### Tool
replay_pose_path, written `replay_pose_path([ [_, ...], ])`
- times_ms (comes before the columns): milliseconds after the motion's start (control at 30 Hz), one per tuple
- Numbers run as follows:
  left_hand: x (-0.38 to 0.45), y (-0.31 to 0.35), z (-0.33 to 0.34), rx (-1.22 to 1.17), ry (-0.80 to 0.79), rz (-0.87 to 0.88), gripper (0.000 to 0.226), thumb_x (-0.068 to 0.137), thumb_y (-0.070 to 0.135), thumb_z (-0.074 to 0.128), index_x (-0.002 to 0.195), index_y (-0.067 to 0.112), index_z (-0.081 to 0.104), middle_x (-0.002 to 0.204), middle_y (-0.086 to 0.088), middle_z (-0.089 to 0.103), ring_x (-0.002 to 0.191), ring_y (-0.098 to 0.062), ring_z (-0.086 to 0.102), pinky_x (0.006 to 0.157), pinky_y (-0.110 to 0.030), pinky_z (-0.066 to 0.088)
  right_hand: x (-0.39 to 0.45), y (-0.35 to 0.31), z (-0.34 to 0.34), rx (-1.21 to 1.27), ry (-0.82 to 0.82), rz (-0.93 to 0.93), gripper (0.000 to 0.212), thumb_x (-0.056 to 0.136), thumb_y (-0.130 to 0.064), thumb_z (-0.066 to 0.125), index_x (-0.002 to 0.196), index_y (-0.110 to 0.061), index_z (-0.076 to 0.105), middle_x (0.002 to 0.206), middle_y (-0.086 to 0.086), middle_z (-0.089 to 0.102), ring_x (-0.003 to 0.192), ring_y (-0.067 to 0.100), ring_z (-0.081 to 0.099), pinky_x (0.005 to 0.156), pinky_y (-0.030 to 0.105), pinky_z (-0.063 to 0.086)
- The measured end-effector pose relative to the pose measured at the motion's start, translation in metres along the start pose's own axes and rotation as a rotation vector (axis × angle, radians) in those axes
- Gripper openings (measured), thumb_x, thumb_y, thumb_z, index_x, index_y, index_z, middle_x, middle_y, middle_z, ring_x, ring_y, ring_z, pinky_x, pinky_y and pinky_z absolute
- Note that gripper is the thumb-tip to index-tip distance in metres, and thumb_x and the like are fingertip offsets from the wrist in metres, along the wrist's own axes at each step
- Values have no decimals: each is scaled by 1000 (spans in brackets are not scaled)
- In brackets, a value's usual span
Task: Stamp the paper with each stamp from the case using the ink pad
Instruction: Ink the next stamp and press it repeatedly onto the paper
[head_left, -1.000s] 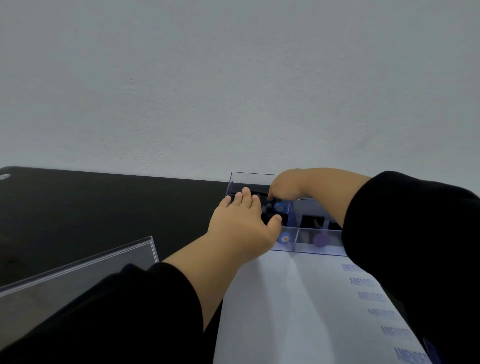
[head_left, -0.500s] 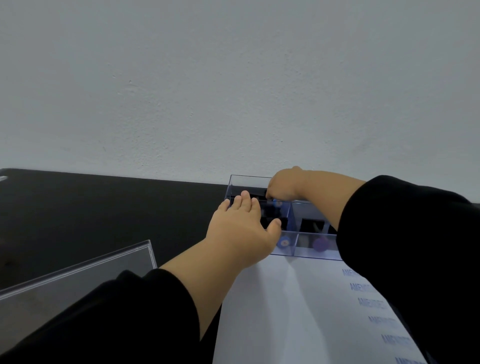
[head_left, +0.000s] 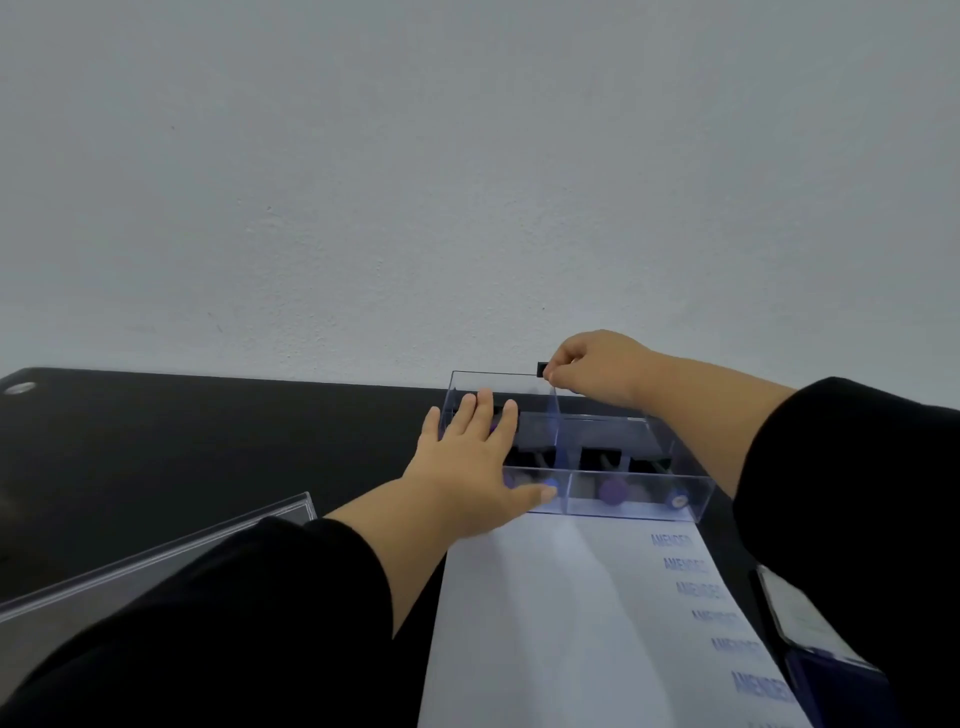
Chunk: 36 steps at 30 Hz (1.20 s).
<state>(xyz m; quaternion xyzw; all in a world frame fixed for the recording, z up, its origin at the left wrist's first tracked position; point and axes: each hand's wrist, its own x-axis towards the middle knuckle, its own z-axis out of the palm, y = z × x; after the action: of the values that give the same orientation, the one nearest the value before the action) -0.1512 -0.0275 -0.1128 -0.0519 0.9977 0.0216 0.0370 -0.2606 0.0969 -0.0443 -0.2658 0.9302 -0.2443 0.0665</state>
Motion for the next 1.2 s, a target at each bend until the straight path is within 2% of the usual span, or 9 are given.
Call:
replay_pose_path([
  [200,-26,14,4,176,-37,29,99,87,69,38,146,20,-25,148,-9,-39,138,-26,-34,110,-51,-18,-41,8,-18,4,0,29,18,91,-21,54,102,-13,66,94,-4,58,92,13,52,77,24,39],
  [333,-53,26,6,229,-96,179,95,88,66,40,148,24,-21,146,-8,-42,135,-25,-38,108,-51,-22,-72,10,-31,-15,-56,69,16,90,-19,55,99,-13,67,85,-5,59,82,12,52,72,22,42],
  [433,-70,31,7,269,-168,269,82,93,60,38,150,28,-13,149,-6,-38,136,-25,-36,108,-51,-22,-97,12,-40,-34,-83,87,16,89,-19,56,98,-12,68,90,-1,62,83,13,54,74,23,44],
  [567,-89,40,6,277,-237,336,61,99,47,35,151,36,3,155,0,-27,142,-23,-27,110,-50,-19,-130,19,-50,-77,-98,122,16,89,-18,55,96,-14,69,84,-4,61,75,9,52,77,25,43],
  [667,-102,49,6,255,-275,366,52,102,31,31,150,39,11,158,3,-15,145,-19,-16,114,-44,-15,-153,25,-54,-115,-115,155,17,89,-16,53,97,-14,68,80,-3,61,71,9,53,70,23,44],
  [767,-117,62,5,216,-346,337,58,101,15,29,151,34,8,160,6,-7,147,-17,0,117,-36,0,-176,32,-57,-150,-114,172,16,89,-14,51,97,-17,65,78,-5,60,70,7,53,62,18,41],
  [900,-135,80,6,128,-378,212,64,98,12,31,152,28,2,159,8,-9,145,-21,13,116,-36,17,-198,39,-58,-134,-92,206,14,87,-9,55,96,-17,62,81,-5,59,72,7,52,60,19,40],
  [1067,-149,96,14,-13,-450,103,62,101,22,27,151,21,-9,157,1,-21,146,-20,-10,119,-41,6,-223,45,-56,-79,-22,255,12,84,-12,63,95,-18,61,86,-6,55,77,9,54,63,21,43],
  [1200,-154,97,27,-55,-434,91,63,100,27,25,151,21,-12,156,-4,-25,145,-22,-17,119,-40,-2,-239,47,-53,63,35,308,16,83,-12,68,97,-16,63,84,-2,59,77,13,60,70,23,45],
])
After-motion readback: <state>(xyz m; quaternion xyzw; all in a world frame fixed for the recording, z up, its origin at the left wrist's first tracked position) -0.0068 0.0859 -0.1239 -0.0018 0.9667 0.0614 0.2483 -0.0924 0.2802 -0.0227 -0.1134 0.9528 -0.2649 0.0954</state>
